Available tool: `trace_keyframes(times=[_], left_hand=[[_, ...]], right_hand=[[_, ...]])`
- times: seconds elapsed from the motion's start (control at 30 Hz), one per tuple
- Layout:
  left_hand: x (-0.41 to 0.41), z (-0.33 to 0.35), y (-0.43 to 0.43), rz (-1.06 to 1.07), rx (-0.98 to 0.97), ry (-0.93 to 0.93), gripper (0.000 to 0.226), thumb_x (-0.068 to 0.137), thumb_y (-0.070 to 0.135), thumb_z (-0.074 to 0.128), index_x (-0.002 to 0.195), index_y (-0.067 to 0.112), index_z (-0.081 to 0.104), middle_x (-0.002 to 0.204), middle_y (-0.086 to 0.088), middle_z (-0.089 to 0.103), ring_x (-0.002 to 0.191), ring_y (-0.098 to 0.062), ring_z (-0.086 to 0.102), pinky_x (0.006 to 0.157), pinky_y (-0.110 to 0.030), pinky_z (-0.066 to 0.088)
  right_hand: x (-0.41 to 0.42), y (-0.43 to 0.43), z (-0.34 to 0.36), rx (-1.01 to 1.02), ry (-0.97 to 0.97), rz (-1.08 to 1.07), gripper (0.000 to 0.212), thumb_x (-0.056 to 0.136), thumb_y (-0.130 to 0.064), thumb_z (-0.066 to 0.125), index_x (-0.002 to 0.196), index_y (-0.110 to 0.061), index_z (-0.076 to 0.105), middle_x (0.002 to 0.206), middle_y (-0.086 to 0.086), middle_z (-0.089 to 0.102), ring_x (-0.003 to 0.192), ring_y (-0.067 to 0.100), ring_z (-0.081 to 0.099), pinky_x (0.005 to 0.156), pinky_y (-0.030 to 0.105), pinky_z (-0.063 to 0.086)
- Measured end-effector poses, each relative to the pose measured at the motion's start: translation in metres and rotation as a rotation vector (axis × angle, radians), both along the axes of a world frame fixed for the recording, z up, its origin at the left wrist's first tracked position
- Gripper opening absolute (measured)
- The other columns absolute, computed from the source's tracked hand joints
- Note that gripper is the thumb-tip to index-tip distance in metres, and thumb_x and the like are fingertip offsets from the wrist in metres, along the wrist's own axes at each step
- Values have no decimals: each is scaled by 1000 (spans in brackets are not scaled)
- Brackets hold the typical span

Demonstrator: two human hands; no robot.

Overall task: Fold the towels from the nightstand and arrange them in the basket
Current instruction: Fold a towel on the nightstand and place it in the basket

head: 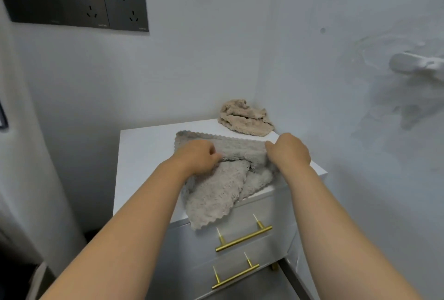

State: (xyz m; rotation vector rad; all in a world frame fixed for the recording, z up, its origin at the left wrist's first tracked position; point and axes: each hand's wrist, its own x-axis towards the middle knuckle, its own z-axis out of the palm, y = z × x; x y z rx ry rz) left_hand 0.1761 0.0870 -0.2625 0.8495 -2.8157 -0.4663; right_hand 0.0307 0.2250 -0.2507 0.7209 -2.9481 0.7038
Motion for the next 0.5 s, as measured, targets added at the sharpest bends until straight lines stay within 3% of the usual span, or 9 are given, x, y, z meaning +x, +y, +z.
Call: trace_keyframes(times=[0.07,0.13,0.2,0.27,0.3,0.37,0.43,0.5], left_hand=[[0,-6,2,-117,29,-251,64,92,58,43,139,15,43,143,-9,45,125,-25,47,104,-38,39],[3,-10,-1,-157,42,-338,83,88,66,41,152,18,18,157,-8,20,141,-27,26,114,-42,25],[6,-13,-3,-176,48,-367,88,87,68,38,153,21,7,160,-5,6,146,-26,10,118,-44,14],[10,-17,-5,-179,32,-380,88,87,69,36,153,24,2,160,-2,-3,147,-24,-2,119,-48,7],[12,-19,-6,-184,26,-376,87,87,69,37,153,25,0,160,-1,-6,147,-23,-5,118,-50,5],[16,-21,-9,-200,30,-356,90,84,70,40,152,27,-1,160,1,-8,147,-21,-8,118,-52,5],[22,-20,-11,-219,70,-332,104,73,81,42,152,28,0,160,1,-8,147,-20,-10,119,-49,3],[26,-20,-13,-229,108,-296,110,67,83,45,152,28,1,160,2,-9,146,-17,-11,119,-43,2]], right_hand=[[-2,3,4,202,-152,11,50,91,-60,42,96,-13,58,115,9,63,98,30,58,77,32,43],[0,7,5,374,-246,67,72,84,-74,37,111,-11,60,125,13,59,94,28,54,87,38,46],[5,16,6,460,-250,170,71,84,-72,42,113,-9,57,123,12,59,90,25,49,87,35,46],[10,23,8,444,-261,283,56,84,-63,56,94,-7,55,100,9,60,84,25,51,74,30,44],[11,24,7,360,-315,317,50,82,-55,64,86,-6,55,91,8,59,79,24,53,68,30,43],[11,24,3,-33,-482,304,33,82,-33,72,81,-4,56,84,10,63,71,22,56,63,30,46],[7,20,1,-549,-713,176,15,87,-12,66,93,-1,59,87,15,68,69,21,62,63,31,53],[1,21,0,-873,-973,79,9,88,-2,62,96,1,61,75,13,70,60,20,67,54,30,57]])
